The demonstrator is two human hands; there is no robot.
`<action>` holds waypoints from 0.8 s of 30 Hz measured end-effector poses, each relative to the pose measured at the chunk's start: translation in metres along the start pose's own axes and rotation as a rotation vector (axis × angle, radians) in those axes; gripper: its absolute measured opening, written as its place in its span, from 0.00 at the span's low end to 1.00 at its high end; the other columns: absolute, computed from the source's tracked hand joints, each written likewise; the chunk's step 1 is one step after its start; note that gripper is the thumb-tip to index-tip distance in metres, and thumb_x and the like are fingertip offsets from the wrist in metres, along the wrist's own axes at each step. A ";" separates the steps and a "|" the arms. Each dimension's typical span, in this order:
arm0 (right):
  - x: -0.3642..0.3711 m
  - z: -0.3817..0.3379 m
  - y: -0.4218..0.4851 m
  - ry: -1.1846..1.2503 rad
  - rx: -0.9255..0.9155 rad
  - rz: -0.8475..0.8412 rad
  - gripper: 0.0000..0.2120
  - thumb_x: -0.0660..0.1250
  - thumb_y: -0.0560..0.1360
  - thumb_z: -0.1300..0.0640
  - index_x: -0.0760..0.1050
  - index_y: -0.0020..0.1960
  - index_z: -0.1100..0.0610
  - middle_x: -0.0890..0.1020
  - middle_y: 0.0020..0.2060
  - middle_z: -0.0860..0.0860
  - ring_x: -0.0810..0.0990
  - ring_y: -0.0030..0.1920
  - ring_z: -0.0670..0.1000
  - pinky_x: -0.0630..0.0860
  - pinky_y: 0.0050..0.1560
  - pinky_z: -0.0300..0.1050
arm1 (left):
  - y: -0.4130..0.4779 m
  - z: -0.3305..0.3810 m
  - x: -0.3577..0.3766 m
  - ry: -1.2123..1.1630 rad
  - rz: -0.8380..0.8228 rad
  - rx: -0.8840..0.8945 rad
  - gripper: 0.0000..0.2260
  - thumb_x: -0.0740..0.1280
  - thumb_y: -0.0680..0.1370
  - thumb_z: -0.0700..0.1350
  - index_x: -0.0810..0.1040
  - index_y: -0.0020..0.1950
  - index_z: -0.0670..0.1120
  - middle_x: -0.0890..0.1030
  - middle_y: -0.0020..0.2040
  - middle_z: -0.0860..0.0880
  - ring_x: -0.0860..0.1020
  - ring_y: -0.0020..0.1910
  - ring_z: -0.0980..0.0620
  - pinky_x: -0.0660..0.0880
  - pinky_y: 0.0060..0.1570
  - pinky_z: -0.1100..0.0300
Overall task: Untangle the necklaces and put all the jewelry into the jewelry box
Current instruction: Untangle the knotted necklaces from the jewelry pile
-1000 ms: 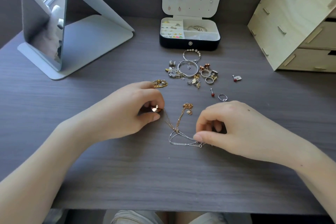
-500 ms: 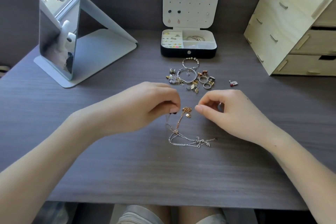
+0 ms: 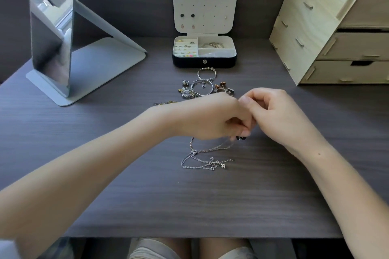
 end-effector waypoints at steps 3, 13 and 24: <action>0.001 0.002 0.000 -0.111 0.002 0.015 0.11 0.61 0.78 0.57 0.77 0.38 0.51 0.78 0.27 0.44 0.77 0.32 0.45 0.72 0.38 0.40 | -0.001 -0.003 0.006 -0.019 0.008 -0.029 0.06 0.66 0.78 0.42 0.81 0.52 0.43 0.81 0.37 0.54 0.76 0.36 0.63 0.66 0.37 0.75; 0.014 -0.009 -0.014 -0.183 -0.146 -0.121 0.04 0.70 0.69 0.50 0.78 0.37 0.48 0.80 0.31 0.43 0.74 0.34 0.43 0.68 0.36 0.32 | -0.057 -0.034 0.004 -0.043 0.334 -0.147 0.03 0.72 0.72 0.44 0.83 0.45 0.49 0.77 0.38 0.56 0.74 0.38 0.62 0.64 0.38 0.75; 0.029 -0.008 -0.022 -0.388 -0.236 -0.343 0.06 0.73 0.67 0.48 0.77 0.37 0.46 0.76 0.29 0.41 0.71 0.40 0.41 0.64 0.38 0.35 | -0.065 -0.039 0.023 -0.090 0.423 -0.282 0.01 0.69 0.64 0.51 0.78 0.33 0.57 0.74 0.33 0.56 0.72 0.35 0.57 0.70 0.37 0.60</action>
Point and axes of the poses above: each hand's wrist, its own y-axis towards the middle knuckle, its own x-axis out of the palm, z = x × y, the point moved 2 cm from there along y, towards the middle knuckle
